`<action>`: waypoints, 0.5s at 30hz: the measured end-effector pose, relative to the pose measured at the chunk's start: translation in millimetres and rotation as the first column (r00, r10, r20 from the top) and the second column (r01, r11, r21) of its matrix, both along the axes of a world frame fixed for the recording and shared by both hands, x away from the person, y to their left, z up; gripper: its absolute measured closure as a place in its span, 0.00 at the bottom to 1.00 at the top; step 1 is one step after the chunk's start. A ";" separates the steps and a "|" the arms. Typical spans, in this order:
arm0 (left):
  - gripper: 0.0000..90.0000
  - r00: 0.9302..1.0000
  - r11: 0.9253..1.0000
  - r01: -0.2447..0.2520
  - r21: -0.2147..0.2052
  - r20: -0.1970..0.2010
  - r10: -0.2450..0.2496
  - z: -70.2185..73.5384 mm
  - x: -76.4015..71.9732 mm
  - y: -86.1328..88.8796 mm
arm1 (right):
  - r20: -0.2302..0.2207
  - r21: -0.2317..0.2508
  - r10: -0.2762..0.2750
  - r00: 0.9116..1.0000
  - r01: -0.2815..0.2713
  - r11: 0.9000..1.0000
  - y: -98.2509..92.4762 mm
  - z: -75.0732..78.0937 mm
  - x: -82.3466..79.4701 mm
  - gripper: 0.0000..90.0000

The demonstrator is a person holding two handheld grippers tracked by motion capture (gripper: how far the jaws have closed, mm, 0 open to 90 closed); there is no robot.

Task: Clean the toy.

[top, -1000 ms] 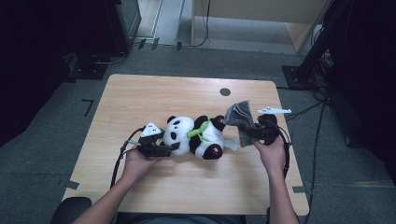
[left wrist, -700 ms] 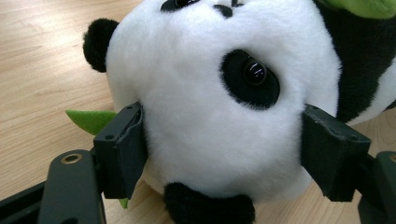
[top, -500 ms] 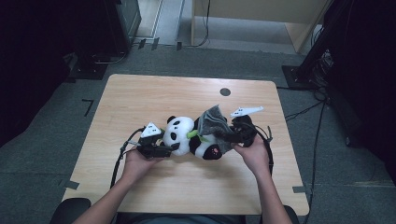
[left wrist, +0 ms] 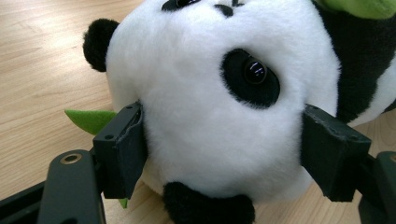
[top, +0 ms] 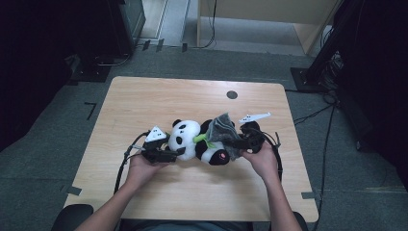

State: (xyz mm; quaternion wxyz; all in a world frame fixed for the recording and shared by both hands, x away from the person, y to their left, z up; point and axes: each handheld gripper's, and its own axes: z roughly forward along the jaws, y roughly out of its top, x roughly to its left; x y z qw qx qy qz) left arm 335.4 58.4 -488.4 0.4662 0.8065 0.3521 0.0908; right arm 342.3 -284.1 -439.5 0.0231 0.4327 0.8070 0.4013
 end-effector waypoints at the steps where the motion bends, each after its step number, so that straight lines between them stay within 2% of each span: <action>1: 0.26 1.000 1.000 0.000 0.000 0.000 0.000 0.1 0.1 -0.1 | -0.007 0.008 -0.006 1.000 0.006 1.000 -1.9 -1.9 -0.1 0.77; 10: 0.26 1.000 1.000 -0.005 -0.014 -0.006 0.005 0.0 0.9 0.1 | -0.050 0.041 -0.018 0.999 0.020 0.999 -18.1 -15.6 5.8 0.77; 15: 0.26 1.000 1.000 -0.008 -0.017 -0.011 0.008 0.2 1.5 0.2 | -0.069 0.040 -0.030 0.997 0.033 0.999 -23.8 -20.7 7.8 0.77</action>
